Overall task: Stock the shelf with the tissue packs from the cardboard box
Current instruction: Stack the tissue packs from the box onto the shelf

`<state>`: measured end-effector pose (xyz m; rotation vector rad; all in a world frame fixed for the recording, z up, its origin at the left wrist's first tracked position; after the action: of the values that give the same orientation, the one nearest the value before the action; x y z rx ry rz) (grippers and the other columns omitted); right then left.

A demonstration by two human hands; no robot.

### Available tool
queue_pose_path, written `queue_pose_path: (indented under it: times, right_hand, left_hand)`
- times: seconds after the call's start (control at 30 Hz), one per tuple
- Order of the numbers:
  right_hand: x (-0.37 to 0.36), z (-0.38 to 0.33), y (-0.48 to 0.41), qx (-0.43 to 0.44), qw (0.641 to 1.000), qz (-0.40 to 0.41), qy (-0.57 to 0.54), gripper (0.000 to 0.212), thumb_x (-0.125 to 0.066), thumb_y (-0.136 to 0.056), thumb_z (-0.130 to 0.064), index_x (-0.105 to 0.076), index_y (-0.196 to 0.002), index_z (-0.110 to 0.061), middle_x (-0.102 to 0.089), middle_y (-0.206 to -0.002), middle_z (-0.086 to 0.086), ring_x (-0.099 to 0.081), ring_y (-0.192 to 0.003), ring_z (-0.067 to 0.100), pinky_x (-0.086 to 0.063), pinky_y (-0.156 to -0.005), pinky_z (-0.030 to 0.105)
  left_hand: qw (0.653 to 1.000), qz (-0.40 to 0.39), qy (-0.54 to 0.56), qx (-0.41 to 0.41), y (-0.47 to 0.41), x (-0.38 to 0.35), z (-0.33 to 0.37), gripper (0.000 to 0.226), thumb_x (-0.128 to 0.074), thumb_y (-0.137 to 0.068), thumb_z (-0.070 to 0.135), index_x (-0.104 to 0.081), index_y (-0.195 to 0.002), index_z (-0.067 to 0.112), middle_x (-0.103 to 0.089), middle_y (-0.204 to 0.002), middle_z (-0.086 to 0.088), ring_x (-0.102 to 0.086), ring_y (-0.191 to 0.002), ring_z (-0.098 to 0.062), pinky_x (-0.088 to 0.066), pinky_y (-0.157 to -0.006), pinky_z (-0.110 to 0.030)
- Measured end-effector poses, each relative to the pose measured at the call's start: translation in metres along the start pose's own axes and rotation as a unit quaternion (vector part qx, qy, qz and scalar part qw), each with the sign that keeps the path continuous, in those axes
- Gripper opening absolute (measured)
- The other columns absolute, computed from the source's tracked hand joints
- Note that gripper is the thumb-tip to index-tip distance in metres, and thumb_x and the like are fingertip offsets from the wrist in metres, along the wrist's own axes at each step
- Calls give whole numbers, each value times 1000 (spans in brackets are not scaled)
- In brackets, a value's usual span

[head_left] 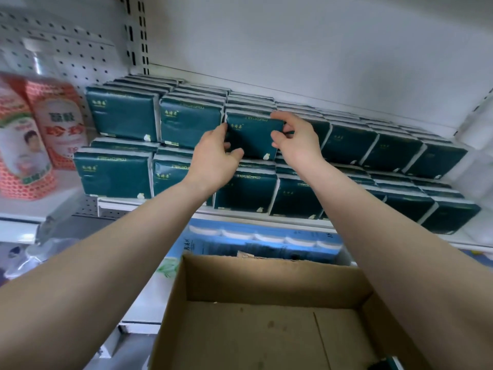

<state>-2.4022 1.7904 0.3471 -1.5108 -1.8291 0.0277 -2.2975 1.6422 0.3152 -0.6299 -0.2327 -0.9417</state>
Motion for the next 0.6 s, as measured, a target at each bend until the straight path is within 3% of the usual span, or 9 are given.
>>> queue_pose_path:
  times: [0.13, 0.23, 0.33, 0.47, 0.6]
  right_hand:
    - [-7, 8, -3, -11, 1000, -10, 5, 48, -54, -95, -7, -57, -136, -32, -50, -100, 2, -62, -87, 18, -53, -98, 37]
    - [-5, 9, -2, -14, 1000, -18, -8, 56, -56, -93, -8, -49, -142, -37, -52, -102, -1, -62, -101, 24, -52, -99, 39]
    - [2, 6, 6, -16, 999, -19, -21, 59, -56, -94, -6, -45, -144, -34, -53, -112, 1, -60, -108, 19, -52, -99, 33]
    - [23, 4, 25, -15, 1000, -5, -16, 56, -56, -95, -6, -44, -145, -29, -55, -122, 4, -59, -109, 13, -46, -93, 21]
    - [49, 9, 51, -12, 1000, -5, 8, 46, -57, -96, -9, -51, -138, -27, -56, -125, 4, -58, -110, 10, -46, -95, 23]
  left_hand:
    - [1000, -3, -24, 1, -4, -6, -5, 46, -57, -90, 16, -47, -130, -1, -45, -131, -17, -59, -115, -19, -41, -90, -19]
    - [1000, 1, -21, -1, -2, -8, -2, 42, -57, -90, 14, -49, -129, 1, -44, -131, -16, -58, -115, -20, -44, -96, -24]
    - [999, 8, -36, -16, 4, -7, 4, 42, -56, -89, 13, -53, -130, 6, -47, -130, -16, -56, -118, -25, -43, -102, -32]
    - [1000, 4, -18, -20, 16, -10, 16, 51, -55, -92, 12, -46, -142, 9, -44, -140, -12, -57, -117, -20, -39, -101, -21]
    - [999, 10, 3, -49, 32, -19, 35, 47, -56, -91, 9, -52, -137, 15, -51, -133, -8, -57, -108, -11, -41, -98, -17]
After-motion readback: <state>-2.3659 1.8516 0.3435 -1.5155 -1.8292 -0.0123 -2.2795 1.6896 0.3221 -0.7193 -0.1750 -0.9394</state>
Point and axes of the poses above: each hand's wrist, its own y-axis away from the middle knuckle, its own x-axis out of the back of the hand, z = x × y, the point moved 4 cm from there along -y, towards the middle knuckle
